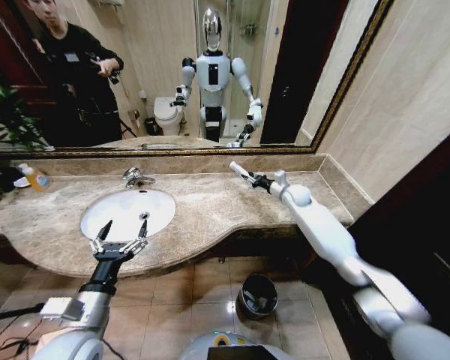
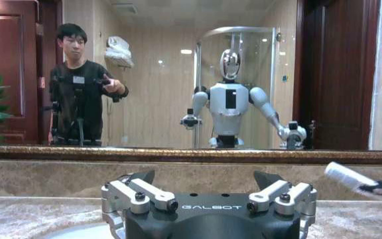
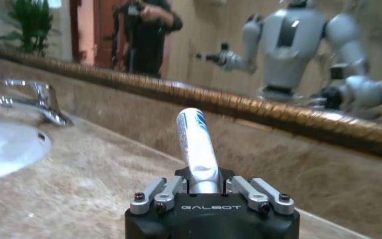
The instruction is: Pick up the trash from the sink and place it in the trash bin.
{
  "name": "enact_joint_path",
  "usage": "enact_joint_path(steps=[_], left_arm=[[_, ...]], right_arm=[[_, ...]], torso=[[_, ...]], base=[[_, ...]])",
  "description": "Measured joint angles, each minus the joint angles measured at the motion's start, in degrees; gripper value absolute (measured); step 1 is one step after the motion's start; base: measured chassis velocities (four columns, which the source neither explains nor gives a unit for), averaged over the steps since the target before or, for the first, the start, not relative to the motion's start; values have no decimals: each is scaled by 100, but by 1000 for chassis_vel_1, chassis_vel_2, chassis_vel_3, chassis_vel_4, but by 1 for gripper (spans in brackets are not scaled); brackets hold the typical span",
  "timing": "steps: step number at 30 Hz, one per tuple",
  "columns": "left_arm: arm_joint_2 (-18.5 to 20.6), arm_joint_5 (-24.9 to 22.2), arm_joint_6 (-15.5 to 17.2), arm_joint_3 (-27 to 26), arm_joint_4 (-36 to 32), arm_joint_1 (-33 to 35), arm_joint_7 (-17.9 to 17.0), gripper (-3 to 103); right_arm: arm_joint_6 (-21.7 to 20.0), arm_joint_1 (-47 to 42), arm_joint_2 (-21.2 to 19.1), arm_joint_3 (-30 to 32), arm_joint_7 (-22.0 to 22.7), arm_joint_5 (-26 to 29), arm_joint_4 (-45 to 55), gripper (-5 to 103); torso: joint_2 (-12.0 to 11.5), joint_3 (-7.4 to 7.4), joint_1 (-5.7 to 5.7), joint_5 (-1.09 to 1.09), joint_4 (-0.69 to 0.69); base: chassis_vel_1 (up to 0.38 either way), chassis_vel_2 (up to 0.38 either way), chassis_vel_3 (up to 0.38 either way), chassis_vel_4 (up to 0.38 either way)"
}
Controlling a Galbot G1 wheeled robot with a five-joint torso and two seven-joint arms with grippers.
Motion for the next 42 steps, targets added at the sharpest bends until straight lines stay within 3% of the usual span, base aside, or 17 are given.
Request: enact_joint_path(steps=[5,6,9,11,13,19,26,31,36,39,42], left_arm=[[0,0,0,0,0,0,-2,100],[0,0,0,0,0,0,-2,100],[0,0,0,0,0,0,-1,100],[0,0,0,0,0,0,-1,100],[0,0,0,0,0,0,-1,100],[0,0,0,0,0,0,-2,100],[0,0,0,0,-1,0,-1,100],[0,0,0,0,0,0,-1,100],[0,0,0,0,0,0,-1,100],[0,0,0,0,0,0,-1,100],[0,0,0,0,0,0,-1,100]], right_arm=[[18,-1170,-431,433,735,96,1267,25],[18,-1170,-431,433,735,96,1267,25],[-60,-2008,-484,829,1333,144,1966,25],[-74,-2096,-483,876,1402,151,2038,25],[-116,-2698,-381,1259,1820,159,2493,25],[-133,-3709,-134,1836,2161,94,2994,25],[-11,-5092,450,2461,2566,-38,3617,25],[243,-5750,724,2736,2618,-120,3803,25],[787,-6486,878,2920,2405,-337,3748,25],[1541,-6712,1023,2854,2072,-760,3119,25],[1835,-6639,1143,2732,1951,-1006,2679,25]], torso=[[0,0,-1,-1,-1],[0,0,-1,-1,-1],[0,1,-1,0,1],[0,0,-1,0,0],[0,0,0,-1,0],[0,0,0,0,1],[0,0,0,-1,1],[0,1,0,-2,1],[1,1,0,-3,0],[0,1,0,-1,0],[-1,1,0,0,0]], base=[[0,0,0,0],[0,0,0,0],[0,0,0,0],[0,0,0,0],[0,0,0,0],[0,0,0,0],[0,0,0,0],[0,0,0,0],[0,0,0,0],[0,0,0,0],[0,0,0,0]])
